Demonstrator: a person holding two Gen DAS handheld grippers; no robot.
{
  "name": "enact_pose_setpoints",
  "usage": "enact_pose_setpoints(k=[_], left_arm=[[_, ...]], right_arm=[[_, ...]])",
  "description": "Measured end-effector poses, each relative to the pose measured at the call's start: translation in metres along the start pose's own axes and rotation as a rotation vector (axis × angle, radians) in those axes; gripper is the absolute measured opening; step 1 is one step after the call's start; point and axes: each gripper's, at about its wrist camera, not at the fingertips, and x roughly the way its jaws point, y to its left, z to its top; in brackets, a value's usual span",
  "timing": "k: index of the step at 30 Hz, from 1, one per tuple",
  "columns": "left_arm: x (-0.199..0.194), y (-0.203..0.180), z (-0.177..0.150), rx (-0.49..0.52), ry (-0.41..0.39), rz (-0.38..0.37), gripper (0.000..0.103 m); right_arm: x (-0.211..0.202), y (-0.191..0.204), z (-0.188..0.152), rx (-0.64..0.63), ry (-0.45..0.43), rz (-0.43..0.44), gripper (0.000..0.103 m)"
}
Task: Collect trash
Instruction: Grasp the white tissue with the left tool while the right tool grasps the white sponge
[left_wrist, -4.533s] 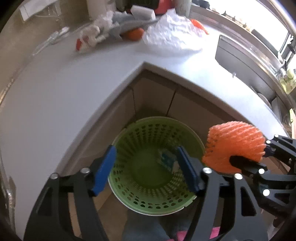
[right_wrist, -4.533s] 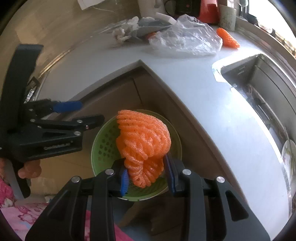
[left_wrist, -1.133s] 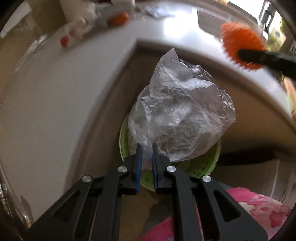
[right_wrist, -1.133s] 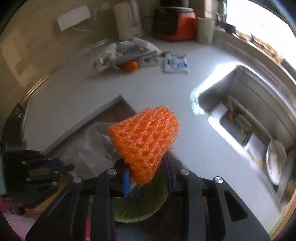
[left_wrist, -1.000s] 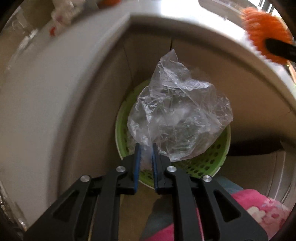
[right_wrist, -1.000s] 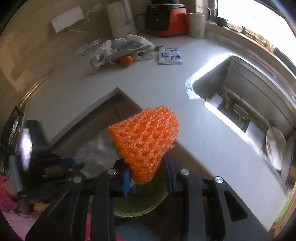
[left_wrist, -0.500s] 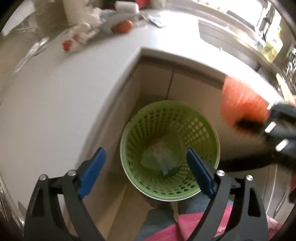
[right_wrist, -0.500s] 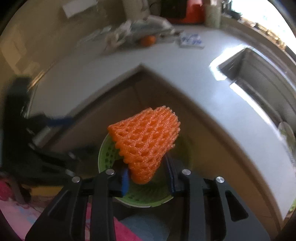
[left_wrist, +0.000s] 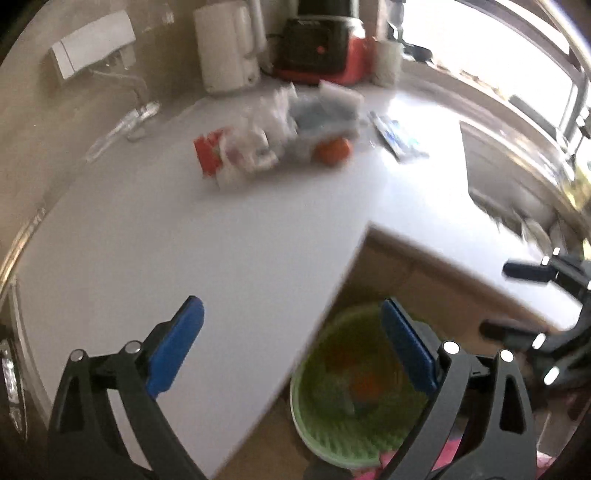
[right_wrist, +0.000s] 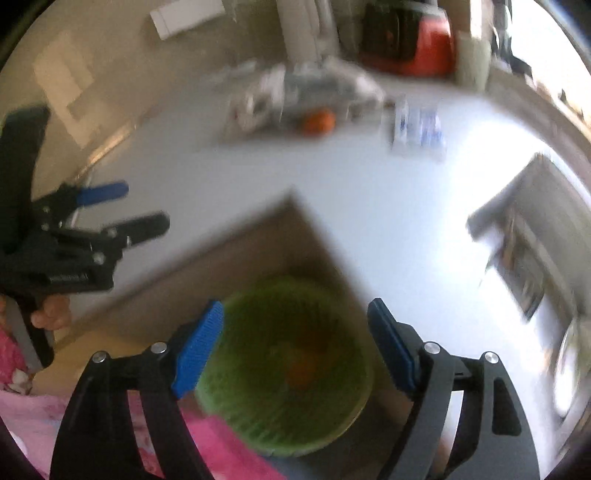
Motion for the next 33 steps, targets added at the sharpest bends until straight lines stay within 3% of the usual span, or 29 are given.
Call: enact_pose_setpoints(k=[3,7,13,19,21,24,31,33], left_arm=[[0.010,0.007,0.035,-0.037,-0.026,0.050,0.092],[0.026,0.017,0.078,-0.120,-0.037,0.058,0.092],[0.057,0.017,0.121,-0.172,-0.018,0.137,0.092],[0.093,0.019,0.143,-0.232,0.038,0.174,0.092],[0.102,0.023,0.148,-0.254,0.053,0.180,0.092],[0.108,0.025,0.152,-0.267,0.060,0.192,0.092],[0.110,0.023,0.159,-0.270,0.050,0.210,0.092],[0.110,0.020,0.163,-0.254,0.039,0.212,0.086]], right_arm=[[0.000,-0.021,0.056,-0.070,-0.061,-0.050,0.080],[0.024,-0.042,0.129,-0.150,-0.102,-0.045,0.080],[0.080,-0.056,0.200,-0.246,-0.085,0.005,0.080],[0.123,-0.060,0.231,-0.334,-0.029,0.034,0.078],[0.132,-0.061,0.235,-0.350,-0.009,0.043,0.071],[0.143,-0.063,0.239,-0.375,0.021,0.069,0.049],[0.123,-0.078,0.248,-0.356,-0.042,0.108,0.031],[0.111,-0.085,0.252,-0.329,-0.069,0.129,0.030]])
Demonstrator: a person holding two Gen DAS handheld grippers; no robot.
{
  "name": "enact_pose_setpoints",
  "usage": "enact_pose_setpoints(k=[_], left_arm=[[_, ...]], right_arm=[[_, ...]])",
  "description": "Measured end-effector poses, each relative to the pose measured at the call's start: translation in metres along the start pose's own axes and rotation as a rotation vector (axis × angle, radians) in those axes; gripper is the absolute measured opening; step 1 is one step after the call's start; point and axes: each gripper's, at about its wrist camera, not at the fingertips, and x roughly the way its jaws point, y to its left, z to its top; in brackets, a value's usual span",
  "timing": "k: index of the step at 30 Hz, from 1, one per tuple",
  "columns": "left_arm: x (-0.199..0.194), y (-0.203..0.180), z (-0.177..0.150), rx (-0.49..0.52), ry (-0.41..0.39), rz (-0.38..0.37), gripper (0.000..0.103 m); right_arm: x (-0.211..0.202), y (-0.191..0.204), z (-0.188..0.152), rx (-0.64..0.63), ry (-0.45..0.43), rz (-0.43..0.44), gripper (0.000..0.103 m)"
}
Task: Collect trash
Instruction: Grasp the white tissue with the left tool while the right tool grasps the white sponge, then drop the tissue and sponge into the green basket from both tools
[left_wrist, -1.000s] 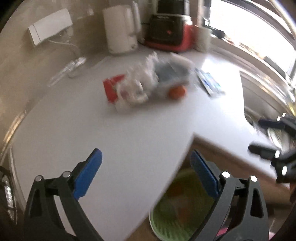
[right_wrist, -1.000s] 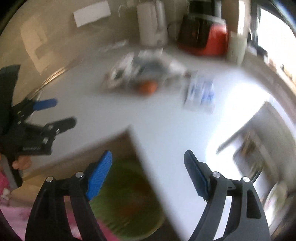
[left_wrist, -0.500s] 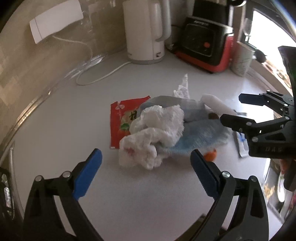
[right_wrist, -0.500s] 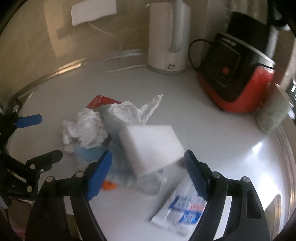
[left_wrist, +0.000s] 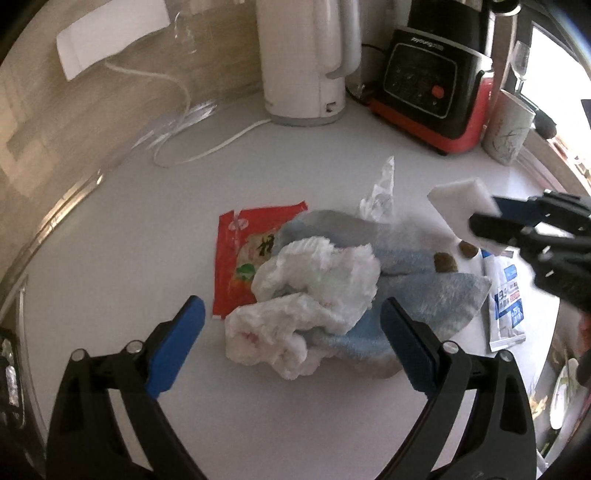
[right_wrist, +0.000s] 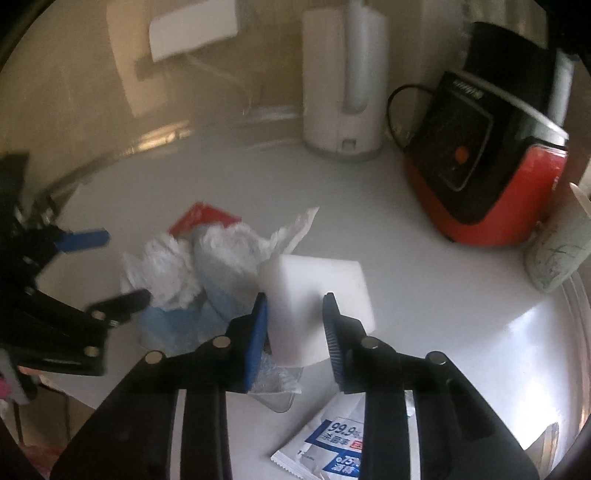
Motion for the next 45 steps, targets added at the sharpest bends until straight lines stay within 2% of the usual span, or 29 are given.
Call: enact_pose_setpoints(k=[2,3,4,5,6,7,10,14,19,23,26,29,34,38,45], left_arm=[[0.003,-0.006,0.003,0.029,0.001,0.006,0.077],[0.005,-0.009,0.004,0.040,0.004,0.011,0.069],[0.008,-0.011,0.005,0.052,0.010,0.022,0.058],[0.011,-0.012,0.006,0.059,0.019,0.029,0.051],[0.016,-0.013,0.008,0.060,0.036,0.026,0.038],[0.018,-0.013,0.008,0.058,0.046,0.026,0.029],[0.017,-0.010,0.010,0.046,0.044,0.023,0.019],[-0.004,0.002,0.015,0.003,-0.001,0.005,0.016],[-0.055,0.018,0.020,-0.018,-0.107,-0.021,0.016],[-0.107,0.027,0.007,-0.003,-0.172,-0.048,0.016],[-0.132,0.025,-0.013,0.044,-0.177,-0.062,0.016],[-0.154,0.018,-0.053,0.120,-0.145,-0.100,0.016],[-0.156,0.009,-0.121,0.214,-0.047,-0.184,0.017],[-0.137,0.004,-0.182,0.269,0.059,-0.266,0.017],[-0.079,-0.015,-0.255,0.360,0.212,-0.346,0.019]], right_arm=[[-0.013,-0.006,0.002,0.025,-0.030,0.006,0.029],[-0.016,-0.010,0.002,0.035,-0.037,0.012,0.029],[-0.018,-0.013,0.001,0.043,-0.043,0.020,0.029],[-0.019,-0.015,0.001,0.052,-0.048,0.028,0.028],[-0.021,-0.018,-0.001,0.063,-0.052,0.034,0.028],[-0.022,-0.021,-0.002,0.075,-0.054,0.035,0.028],[-0.027,-0.027,-0.008,0.102,-0.066,0.053,0.028],[-0.042,-0.030,-0.013,0.133,-0.096,0.075,0.028],[-0.075,-0.015,-0.018,0.143,-0.156,0.086,0.028],[-0.107,0.016,-0.033,0.151,-0.191,0.085,0.028],[-0.128,0.048,-0.055,0.169,-0.198,0.089,0.028],[-0.143,0.081,-0.080,0.193,-0.198,0.080,0.028],[-0.151,0.142,-0.137,0.280,-0.149,0.061,0.028],[-0.147,0.175,-0.178,0.355,-0.095,0.024,0.028],[-0.144,0.207,-0.232,0.475,-0.045,-0.041,0.028]])
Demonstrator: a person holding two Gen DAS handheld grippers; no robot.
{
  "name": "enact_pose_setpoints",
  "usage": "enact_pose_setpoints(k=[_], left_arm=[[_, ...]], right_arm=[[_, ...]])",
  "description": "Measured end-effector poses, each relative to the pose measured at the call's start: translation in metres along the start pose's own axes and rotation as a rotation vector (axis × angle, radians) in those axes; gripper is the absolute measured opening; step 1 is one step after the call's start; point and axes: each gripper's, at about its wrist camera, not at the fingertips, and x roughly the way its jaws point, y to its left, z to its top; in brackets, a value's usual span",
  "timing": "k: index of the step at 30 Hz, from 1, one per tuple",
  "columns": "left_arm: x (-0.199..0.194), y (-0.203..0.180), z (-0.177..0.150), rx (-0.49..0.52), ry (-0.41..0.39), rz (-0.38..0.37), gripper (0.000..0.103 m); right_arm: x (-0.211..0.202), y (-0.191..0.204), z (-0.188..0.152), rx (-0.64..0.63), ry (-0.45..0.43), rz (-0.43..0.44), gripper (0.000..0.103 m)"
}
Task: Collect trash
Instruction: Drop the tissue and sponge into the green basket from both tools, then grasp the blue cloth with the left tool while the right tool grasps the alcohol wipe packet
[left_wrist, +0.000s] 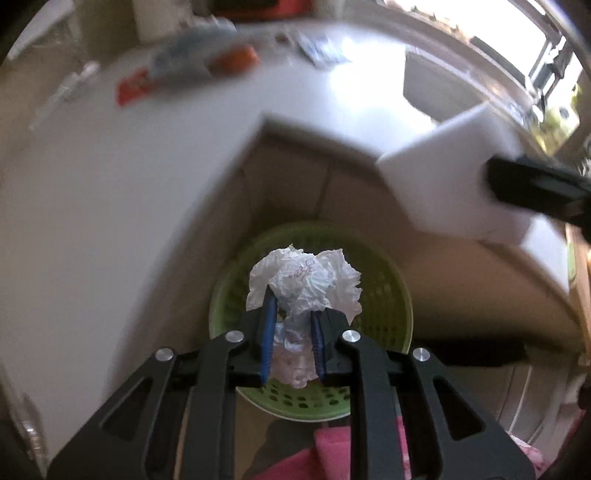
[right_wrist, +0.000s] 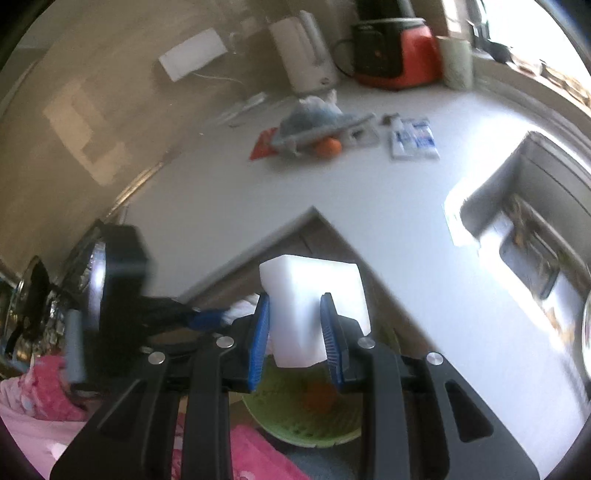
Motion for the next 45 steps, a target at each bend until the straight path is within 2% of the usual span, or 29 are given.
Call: enact_pose_setpoints(k=[2,5,7,10,17,20,23,27,29,33,36,42,45], left_arm=[[0.021,-0.002,-0.008,0.006,0.045,-0.009,0.024],[0.034,-0.003,-0.013,0.010,0.073,-0.009,0.039],[0.031,-0.004,-0.014,0.011,0.062,-0.021,0.054],[0.018,-0.004,-0.009,0.018,0.007,-0.024,0.071],[-0.023,0.020,-0.001,-0.043,-0.098,0.019,0.083],[-0.047,0.035,0.004,-0.086,-0.168,0.060,0.090],[-0.061,0.044,0.009,-0.096,-0.212,0.110,0.092],[-0.066,0.055,0.016,-0.126,-0.220,0.120,0.093],[-0.063,0.057,0.021,-0.142,-0.215,0.119,0.093],[-0.059,0.056,0.026,-0.140,-0.209,0.141,0.093],[-0.058,0.054,0.035,-0.141,-0.213,0.143,0.093],[-0.054,0.053,0.064,-0.157,-0.233,0.181,0.093],[-0.054,0.052,0.086,-0.159,-0.256,0.212,0.093]], right_arm=[[0.000,0.000,-0.008,0.018,0.002,-0.014,0.028],[0.001,0.002,-0.021,0.038,0.014,-0.035,0.028],[0.003,0.003,-0.025,0.046,0.021,-0.041,0.028],[0.006,0.004,-0.029,0.046,0.031,-0.050,0.028],[0.024,0.012,-0.040,0.004,0.073,-0.052,0.028],[0.043,0.014,-0.050,-0.022,0.124,-0.045,0.029],[0.064,0.015,-0.062,-0.062,0.173,-0.041,0.033],[0.084,0.012,-0.069,-0.070,0.231,-0.033,0.061],[0.087,0.010,-0.067,-0.069,0.241,-0.030,0.065],[0.079,0.005,-0.049,-0.073,0.201,-0.031,0.077],[0.065,-0.004,-0.025,-0.078,0.143,-0.051,0.082],[0.050,-0.046,0.058,-0.068,0.014,-0.178,0.088],[0.057,-0.070,0.097,-0.061,-0.008,-0.217,0.088]])
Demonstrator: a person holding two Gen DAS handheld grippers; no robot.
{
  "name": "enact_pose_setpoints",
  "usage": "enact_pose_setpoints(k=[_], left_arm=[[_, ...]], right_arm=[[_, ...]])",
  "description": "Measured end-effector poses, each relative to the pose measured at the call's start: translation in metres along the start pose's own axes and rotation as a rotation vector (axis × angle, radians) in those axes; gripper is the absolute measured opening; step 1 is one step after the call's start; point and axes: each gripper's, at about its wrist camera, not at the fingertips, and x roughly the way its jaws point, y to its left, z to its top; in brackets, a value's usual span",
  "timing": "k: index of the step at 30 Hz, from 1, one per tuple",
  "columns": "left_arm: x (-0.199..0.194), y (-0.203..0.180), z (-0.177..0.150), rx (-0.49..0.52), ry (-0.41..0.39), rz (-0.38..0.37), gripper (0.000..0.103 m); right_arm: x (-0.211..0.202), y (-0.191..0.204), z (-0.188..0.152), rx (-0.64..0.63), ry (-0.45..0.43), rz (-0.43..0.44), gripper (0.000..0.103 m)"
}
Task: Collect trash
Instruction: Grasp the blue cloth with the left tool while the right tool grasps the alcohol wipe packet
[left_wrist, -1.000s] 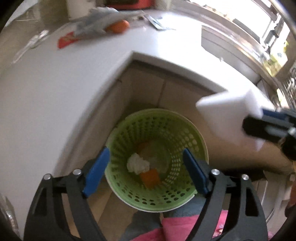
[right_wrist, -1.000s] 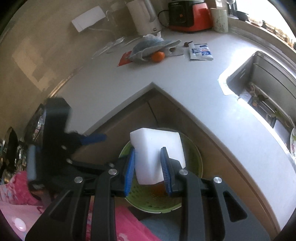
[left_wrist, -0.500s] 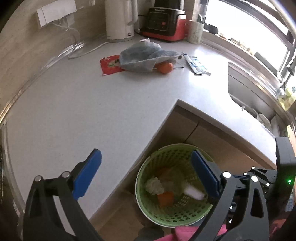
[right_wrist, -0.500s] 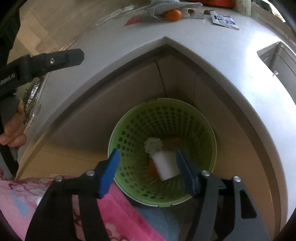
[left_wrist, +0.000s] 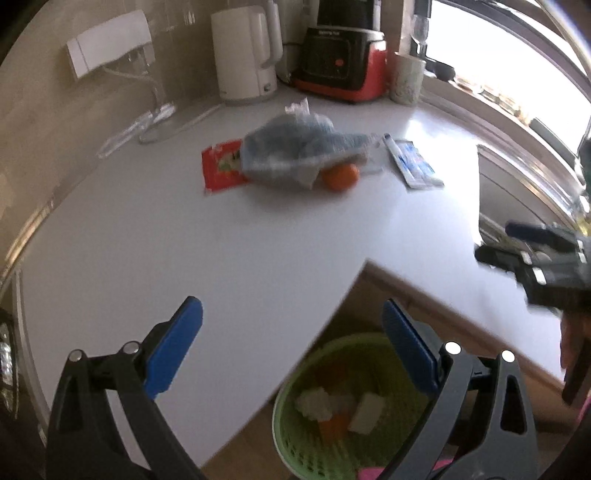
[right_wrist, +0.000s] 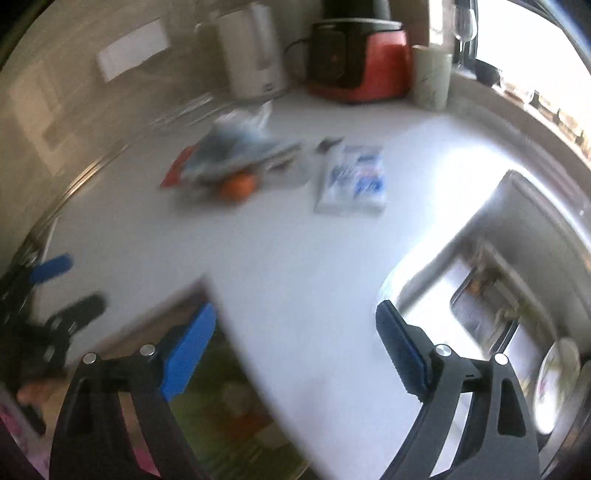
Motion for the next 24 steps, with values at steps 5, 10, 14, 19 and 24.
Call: enact_pose_setpoints(k=[5,10,14,19,24], left_arm=[[0.019,-0.010,0.040,0.001,-0.035,0.033,0.093],[0.056,-0.018,0.078,0.001,-0.027,0.071,0.093],[0.082,-0.016,0.096,-0.038,0.008,0.084,0.093],[0.101,-0.015,0.106,-0.074,0.028,0.090,0.093],[0.119,-0.027,0.106,-0.015,0.048,0.131,0.084]], right_arm=[[0.036,-0.030,0.048,-0.008,0.013,-0.034,0.088],[0.078,-0.044,0.078,-0.044,0.054,-0.040,0.088],[0.101,-0.052,0.092,-0.054,0.086,-0.034,0.088],[0.121,-0.062,0.102,-0.049,0.114,-0.020,0.088],[0.129,-0.064,0.106,-0.100,0.110,-0.023,0.088]])
